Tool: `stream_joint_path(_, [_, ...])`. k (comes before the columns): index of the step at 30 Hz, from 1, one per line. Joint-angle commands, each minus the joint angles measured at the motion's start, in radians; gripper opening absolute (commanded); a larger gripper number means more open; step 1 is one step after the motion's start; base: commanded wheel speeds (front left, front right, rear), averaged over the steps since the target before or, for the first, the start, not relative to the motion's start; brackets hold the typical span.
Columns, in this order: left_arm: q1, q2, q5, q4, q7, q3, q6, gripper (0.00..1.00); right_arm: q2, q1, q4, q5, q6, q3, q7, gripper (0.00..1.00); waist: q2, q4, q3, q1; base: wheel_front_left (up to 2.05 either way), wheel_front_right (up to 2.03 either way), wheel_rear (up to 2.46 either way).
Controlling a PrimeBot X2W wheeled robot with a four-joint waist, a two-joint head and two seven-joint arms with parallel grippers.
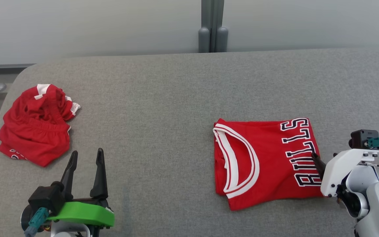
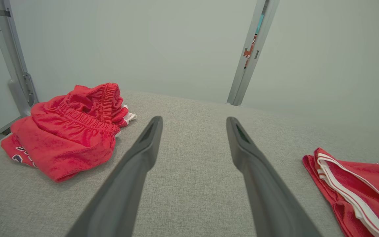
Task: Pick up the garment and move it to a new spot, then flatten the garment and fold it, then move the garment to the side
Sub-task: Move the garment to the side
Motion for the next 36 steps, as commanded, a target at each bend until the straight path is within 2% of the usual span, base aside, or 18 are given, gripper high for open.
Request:
stream_joint_path(1, [-0.016,0.003,0.003,-0.003,0.000,0.005,-0.002,1.00,-0.006,-0.020,0.017,0.004,-0.001,-0.001,0.010,1.00,0.0000,0.023,0.033,0.0000,0.00,0.00,0.00])
stream_joint_path(8, [-0.045,0.005,0.002,-0.016,0.000,0.006,-0.002,1.00,-0.005,-0.095,0.137,-0.004,-0.001,-0.005,0.035,1.00,0.0000,0.043,0.089,0.0000,0.00,0.00,0.00])
stream_joint_path(12, [-0.057,0.004,0.003,-0.022,0.000,0.003,-0.002,1.00,0.009,-0.116,0.225,0.021,0.000,0.034,0.108,0.98,0.0000,0.051,0.108,0.0000,0.00,0.00,0.00])
stream_joint_path(13, [-0.058,0.004,0.004,-0.023,0.000,0.006,-0.002,1.00,0.012,-0.118,0.237,0.029,0.000,0.052,0.127,0.86,0.0000,0.049,0.111,0.0000,0.00,0.00,0.00])
stream_joint_path(15, [-0.058,0.009,0.008,-0.027,0.000,0.012,-0.002,1.00,-0.005,-0.141,0.230,0.035,0.002,0.114,0.137,0.00,0.0000,0.036,0.120,0.0000,0.00,0.00,0.00])
stream_joint_path(18, [-0.054,0.013,0.013,-0.044,0.000,0.034,-0.002,1.00,-0.073,-0.202,0.201,0.029,0.000,0.186,0.126,0.00,0.0000,0.002,0.137,0.0000,0.00,0.00,0.00])
stream_joint_path(27, [-0.088,0.023,0.034,-0.120,0.000,0.093,-0.002,1.00,-0.265,-0.410,0.142,0.016,-0.001,0.276,0.081,0.00,0.0000,-0.115,0.232,0.0000,0.00,0.00,0.00])
stream_joint_path(32, [-0.118,0.048,0.047,-0.176,0.000,0.126,-0.002,1.00,-0.356,-0.493,0.153,0.014,-0.001,0.231,0.031,0.00,0.0000,-0.168,0.316,0.0000,0.00,0.00,0.00])
stream_joint_path(36, [-0.140,0.071,0.064,-0.211,0.000,0.152,0.000,1.00,-0.396,-0.527,0.178,-0.004,-0.001,0.151,-0.033,0.00,0.0000,-0.198,0.381,0.0000,0.00,0.00,0.00])
